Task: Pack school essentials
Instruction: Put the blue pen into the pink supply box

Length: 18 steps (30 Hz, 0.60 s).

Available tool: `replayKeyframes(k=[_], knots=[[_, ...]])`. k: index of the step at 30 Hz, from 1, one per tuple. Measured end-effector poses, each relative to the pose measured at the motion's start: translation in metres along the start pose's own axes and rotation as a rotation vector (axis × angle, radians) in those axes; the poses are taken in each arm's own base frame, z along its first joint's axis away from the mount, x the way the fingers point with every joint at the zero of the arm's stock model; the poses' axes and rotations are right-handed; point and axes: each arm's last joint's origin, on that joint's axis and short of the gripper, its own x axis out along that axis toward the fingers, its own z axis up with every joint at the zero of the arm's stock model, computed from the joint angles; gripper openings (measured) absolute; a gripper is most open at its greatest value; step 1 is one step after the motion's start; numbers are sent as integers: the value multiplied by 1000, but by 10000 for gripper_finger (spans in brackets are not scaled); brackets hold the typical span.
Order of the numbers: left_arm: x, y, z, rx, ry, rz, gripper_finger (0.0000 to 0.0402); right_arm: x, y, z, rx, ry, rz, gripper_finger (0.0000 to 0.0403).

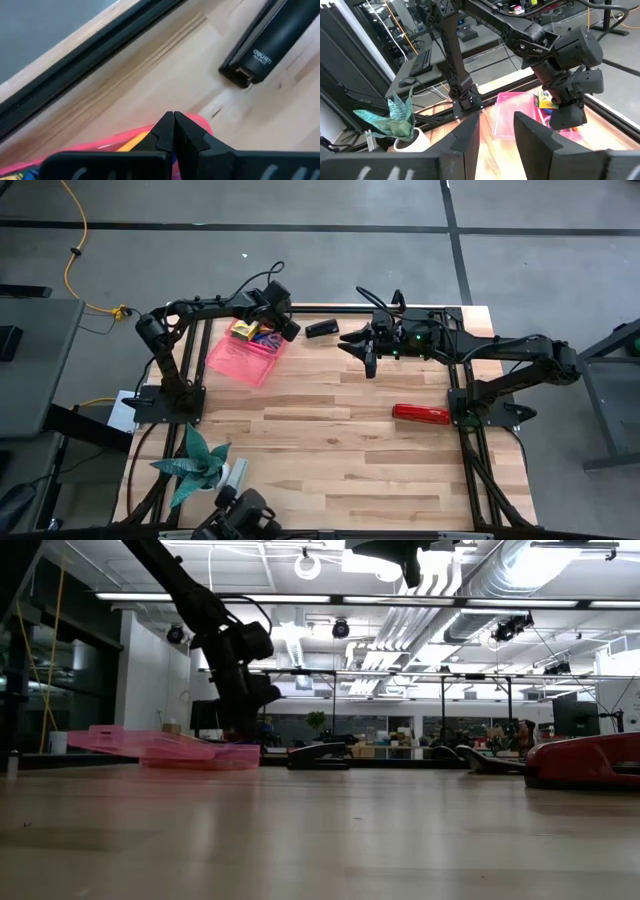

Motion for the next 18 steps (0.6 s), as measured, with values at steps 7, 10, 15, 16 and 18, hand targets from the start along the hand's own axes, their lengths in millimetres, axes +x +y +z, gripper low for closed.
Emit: replayKeyframes(k=[7,10,15,16,18], knots=[[0,-5,-6,27,63,-46,0,0,0,0,5,0,0,113],[-1,-8,-10,61,94,-47,0,0,0,0,5,0,0,113],[-1,-12,-12,79,112,-42,0,0,0,0,1,0,0,113],[-2,-12,-12,76,110,-43,0,0,0,0,0,0,0,113],[-5,-12,-11,76,99,-45,0,0,0,0,0,0,0,113]])
